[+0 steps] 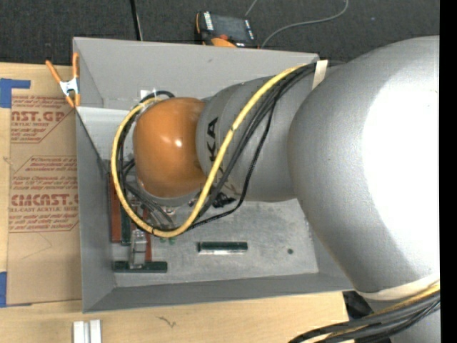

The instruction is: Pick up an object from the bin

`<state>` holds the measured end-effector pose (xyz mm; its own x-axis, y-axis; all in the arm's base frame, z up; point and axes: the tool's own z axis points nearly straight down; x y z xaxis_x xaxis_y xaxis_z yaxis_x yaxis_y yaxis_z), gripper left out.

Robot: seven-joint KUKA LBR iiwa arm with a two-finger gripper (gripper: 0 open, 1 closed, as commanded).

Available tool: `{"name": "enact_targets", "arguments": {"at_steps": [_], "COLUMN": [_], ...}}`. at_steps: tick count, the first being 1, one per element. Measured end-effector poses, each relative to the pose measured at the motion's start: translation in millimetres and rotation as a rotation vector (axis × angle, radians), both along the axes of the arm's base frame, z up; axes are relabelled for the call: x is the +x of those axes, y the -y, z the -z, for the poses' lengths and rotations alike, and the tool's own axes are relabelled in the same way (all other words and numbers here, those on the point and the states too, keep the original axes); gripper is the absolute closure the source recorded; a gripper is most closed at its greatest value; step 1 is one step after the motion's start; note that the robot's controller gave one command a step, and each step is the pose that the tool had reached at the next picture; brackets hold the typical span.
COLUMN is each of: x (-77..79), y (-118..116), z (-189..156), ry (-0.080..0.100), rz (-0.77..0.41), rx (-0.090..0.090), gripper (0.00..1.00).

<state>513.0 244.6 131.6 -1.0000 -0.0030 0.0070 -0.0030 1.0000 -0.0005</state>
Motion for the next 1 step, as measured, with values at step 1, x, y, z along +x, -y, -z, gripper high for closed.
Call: {"name": "enact_targets", "arguments": {"at_steps": [1], "x": [-17.7], "y": [33.3], "z": [63.9], "ry": [0.007], "rz": [0.086], "rx": [0.001], "gripper": [0.00]}}
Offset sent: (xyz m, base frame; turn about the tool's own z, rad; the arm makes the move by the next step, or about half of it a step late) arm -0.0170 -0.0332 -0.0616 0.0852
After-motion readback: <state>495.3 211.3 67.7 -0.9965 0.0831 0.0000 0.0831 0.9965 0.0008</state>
